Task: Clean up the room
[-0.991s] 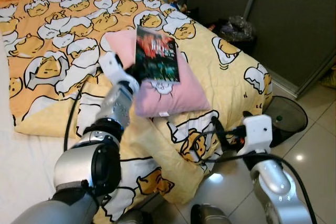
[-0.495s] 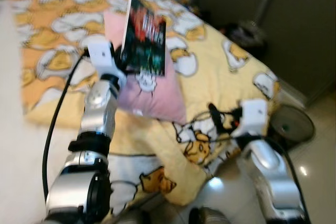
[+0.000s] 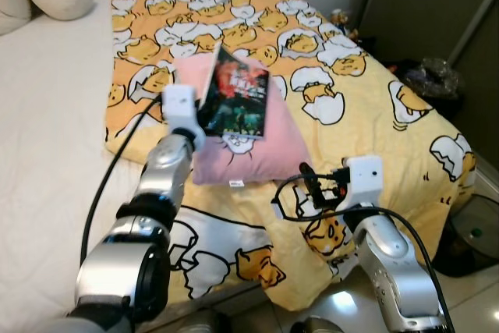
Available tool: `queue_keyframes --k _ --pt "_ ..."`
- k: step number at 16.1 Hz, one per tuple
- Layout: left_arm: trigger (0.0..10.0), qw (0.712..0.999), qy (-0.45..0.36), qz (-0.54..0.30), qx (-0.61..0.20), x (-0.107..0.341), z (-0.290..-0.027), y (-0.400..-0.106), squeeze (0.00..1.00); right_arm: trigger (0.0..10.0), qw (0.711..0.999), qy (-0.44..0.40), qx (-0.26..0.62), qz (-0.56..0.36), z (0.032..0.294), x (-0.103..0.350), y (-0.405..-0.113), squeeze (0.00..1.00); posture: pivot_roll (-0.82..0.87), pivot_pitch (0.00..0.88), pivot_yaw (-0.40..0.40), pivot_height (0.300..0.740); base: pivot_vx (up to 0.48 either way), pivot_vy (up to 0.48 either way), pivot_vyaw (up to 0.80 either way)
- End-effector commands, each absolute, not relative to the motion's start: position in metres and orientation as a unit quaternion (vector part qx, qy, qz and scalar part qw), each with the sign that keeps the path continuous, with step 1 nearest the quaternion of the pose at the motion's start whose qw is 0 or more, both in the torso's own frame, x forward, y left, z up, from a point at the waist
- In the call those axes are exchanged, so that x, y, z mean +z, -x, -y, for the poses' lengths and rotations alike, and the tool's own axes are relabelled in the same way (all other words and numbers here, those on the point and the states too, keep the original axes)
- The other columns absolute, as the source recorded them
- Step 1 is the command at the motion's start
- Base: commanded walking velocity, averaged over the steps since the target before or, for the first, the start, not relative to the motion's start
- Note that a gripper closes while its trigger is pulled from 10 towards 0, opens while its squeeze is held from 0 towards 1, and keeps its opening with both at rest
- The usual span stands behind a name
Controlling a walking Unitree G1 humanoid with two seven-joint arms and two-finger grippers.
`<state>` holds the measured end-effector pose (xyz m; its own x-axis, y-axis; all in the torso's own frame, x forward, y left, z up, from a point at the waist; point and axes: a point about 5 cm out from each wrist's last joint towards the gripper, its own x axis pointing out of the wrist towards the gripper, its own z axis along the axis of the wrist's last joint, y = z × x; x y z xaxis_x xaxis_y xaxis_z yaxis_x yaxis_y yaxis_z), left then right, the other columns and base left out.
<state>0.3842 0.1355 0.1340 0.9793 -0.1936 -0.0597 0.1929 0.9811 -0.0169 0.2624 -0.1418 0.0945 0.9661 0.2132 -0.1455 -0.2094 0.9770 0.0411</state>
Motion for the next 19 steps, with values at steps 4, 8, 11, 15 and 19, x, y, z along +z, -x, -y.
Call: queue_keyframes --k 4,8,11,15,19 --pt "10.0 0.993 -0.014 -0.026 -0.111 0.139 -0.132 -0.388 0.0 10.0 0.992 -0.008 0.11 -0.069 0.141 0.097 -0.261 0.0 -0.23 0.031 0.053 0.74 0.0 0.0 0.0" --pt "10.0 0.987 -0.009 -0.015 -0.157 0.141 -0.115 -0.388 0.0 10.0 0.992 0.004 0.116 -0.057 0.138 0.1 -0.262 0.0 -0.24 0.024 0.054 0.74 0.0 0.0 0.0" --pt "10.0 0.986 -0.008 -0.013 -0.164 0.142 -0.112 -0.388 0.0 10.0 0.991 0.017 0.122 -0.055 0.136 0.101 -0.262 0.0 -0.24 0.013 0.058 0.74 0.0 0.0 -0.74" --pt "10.0 0.989 -0.034 -0.016 -0.142 0.142 -0.119 -0.39 0.0 10.0 0.987 0.044 0.143 -0.056 0.128 0.099 -0.261 0.0 -0.24 0.009 0.054 0.74 0.0 0.0 -0.73" --pt "10.0 0.989 -0.065 -0.034 -0.128 0.142 -0.128 -0.393 1.0 10.0 0.983 0.064 0.163 -0.056 0.121 0.096 -0.258 0.0 -0.25 0.021 0.056 0.74 0.0 0.0 -0.18"
